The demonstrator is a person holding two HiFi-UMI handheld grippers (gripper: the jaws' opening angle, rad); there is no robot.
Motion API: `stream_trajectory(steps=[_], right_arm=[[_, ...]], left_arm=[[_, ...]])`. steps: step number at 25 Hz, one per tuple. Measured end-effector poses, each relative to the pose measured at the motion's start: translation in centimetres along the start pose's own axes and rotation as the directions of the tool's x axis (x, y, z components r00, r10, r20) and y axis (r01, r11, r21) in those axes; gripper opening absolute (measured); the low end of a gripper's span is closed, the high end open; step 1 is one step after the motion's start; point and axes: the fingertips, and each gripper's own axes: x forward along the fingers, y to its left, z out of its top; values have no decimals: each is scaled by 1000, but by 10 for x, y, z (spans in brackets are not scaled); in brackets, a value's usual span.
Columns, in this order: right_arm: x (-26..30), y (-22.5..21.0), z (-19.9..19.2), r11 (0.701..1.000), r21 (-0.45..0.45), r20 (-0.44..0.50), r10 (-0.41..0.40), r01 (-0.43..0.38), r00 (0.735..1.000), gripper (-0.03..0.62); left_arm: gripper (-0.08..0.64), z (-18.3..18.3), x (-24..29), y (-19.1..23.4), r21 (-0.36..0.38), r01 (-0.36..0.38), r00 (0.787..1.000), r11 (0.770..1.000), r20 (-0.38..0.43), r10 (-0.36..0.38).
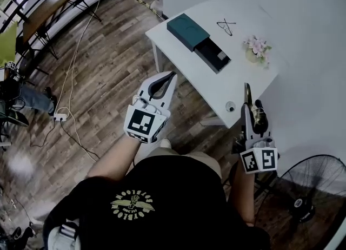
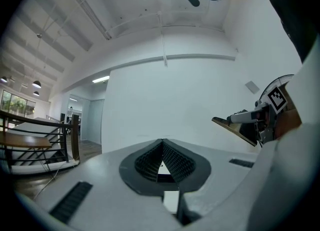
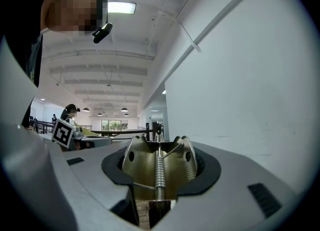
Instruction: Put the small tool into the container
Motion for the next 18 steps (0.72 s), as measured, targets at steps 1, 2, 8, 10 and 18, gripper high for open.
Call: stream_trajectory(steps=[1, 2, 8, 10, 18], right_arm=[[1, 2, 0, 1000, -3, -3, -1, 1, 1000, 187], [3, 5, 0, 1000, -5, -4, 0, 0, 1000, 187], [19, 11, -1, 1000, 5, -4, 28, -28, 1000, 187], [27, 7, -5, 999, 19, -6, 33, -33, 999, 187], [64, -12, -7, 998, 46, 0, 49, -49, 999, 187]], left_arm=[[6, -2, -3, 4, -8, -3, 1000, 1000, -2, 2], [6, -4, -6, 9, -14, -6, 1000, 1000, -5, 6], [6, -11, -10, 23, -17, -30, 999, 999, -19, 30], [6, -12, -7, 28, -10, -35, 999, 999, -22, 35], [6, -4, 14, 53, 34, -61, 997, 998, -36, 62]])
